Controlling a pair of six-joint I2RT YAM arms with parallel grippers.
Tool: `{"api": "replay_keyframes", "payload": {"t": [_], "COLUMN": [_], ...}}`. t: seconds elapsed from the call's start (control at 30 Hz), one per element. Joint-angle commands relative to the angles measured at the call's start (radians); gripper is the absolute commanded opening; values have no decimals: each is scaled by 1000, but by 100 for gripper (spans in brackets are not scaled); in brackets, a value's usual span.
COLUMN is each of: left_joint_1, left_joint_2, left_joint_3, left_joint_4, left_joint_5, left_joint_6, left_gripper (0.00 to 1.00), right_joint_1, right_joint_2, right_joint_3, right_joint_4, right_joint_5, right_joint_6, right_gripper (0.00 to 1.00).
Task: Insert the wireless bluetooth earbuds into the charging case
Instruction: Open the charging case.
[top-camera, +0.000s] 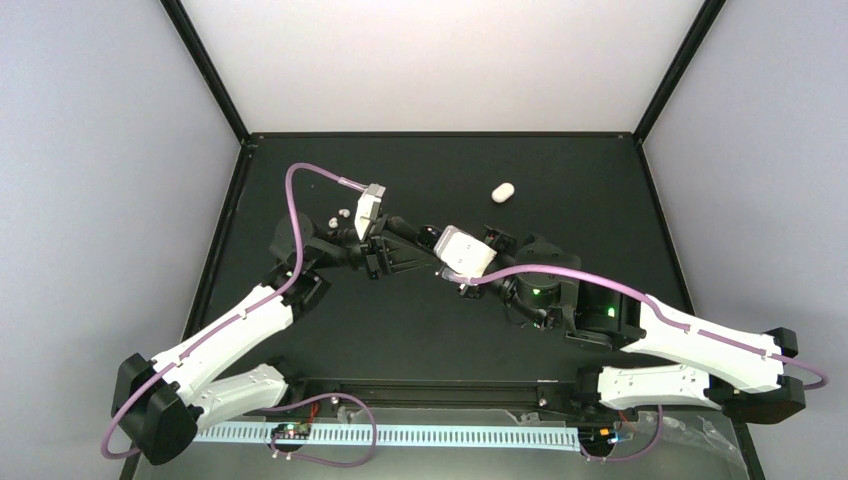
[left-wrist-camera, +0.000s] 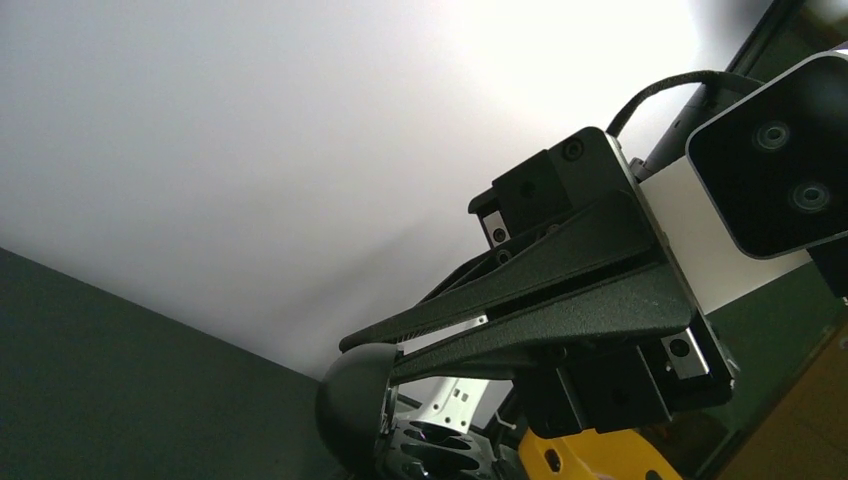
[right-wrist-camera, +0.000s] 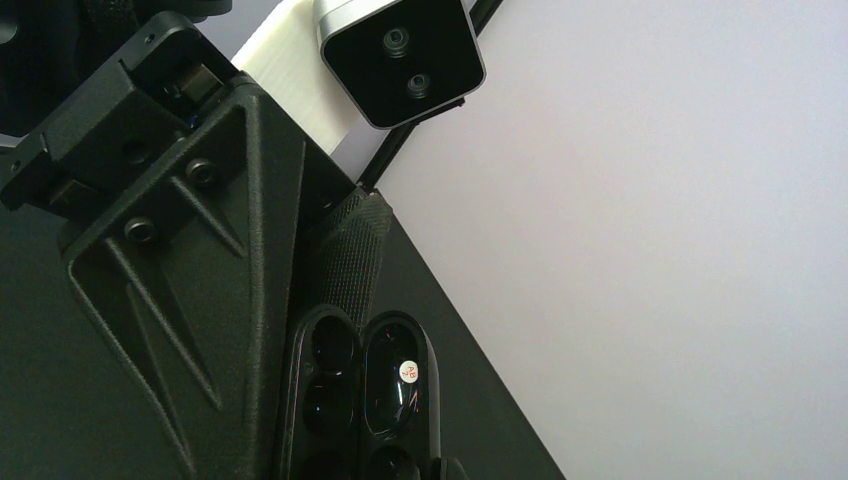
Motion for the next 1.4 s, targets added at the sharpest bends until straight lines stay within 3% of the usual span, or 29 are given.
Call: {"api": "replay_keyframes", "payload": {"t": [0.0, 0.13, 0.37, 0.7, 1.07, 1.37], "left_joint_1": [-5, -5, -5, -4, -5, -6], "left_joint_2": [-3, -3, -1, 5, -28, -155], "left_joint_3": [4, -1, -9, -24, -34, -26], "left_joint_4": [42, 46, 55, 101, 89, 3], "left_joint_5": [11, 15, 24, 60, 105, 126], "left_joint_6": [-7, -6, -6, -13, 90, 292], "left_gripper": [29, 23, 22, 2, 2, 2], "right_joint_1": [7, 7, 9, 7, 6, -7], "right_joint_2": [-11, -11, -14, -30, -72, -79], "right_joint_3": [-7, -7, -5, -1, 67, 174], "right_joint_4": [30, 31, 34, 27, -14, -73], "right_joint_5": [-2, -1, -4, -25, -80, -257], "right_joint_6": [13, 13, 15, 31, 159, 357], "right_gripper": [1, 1, 1, 1, 46, 70]}}
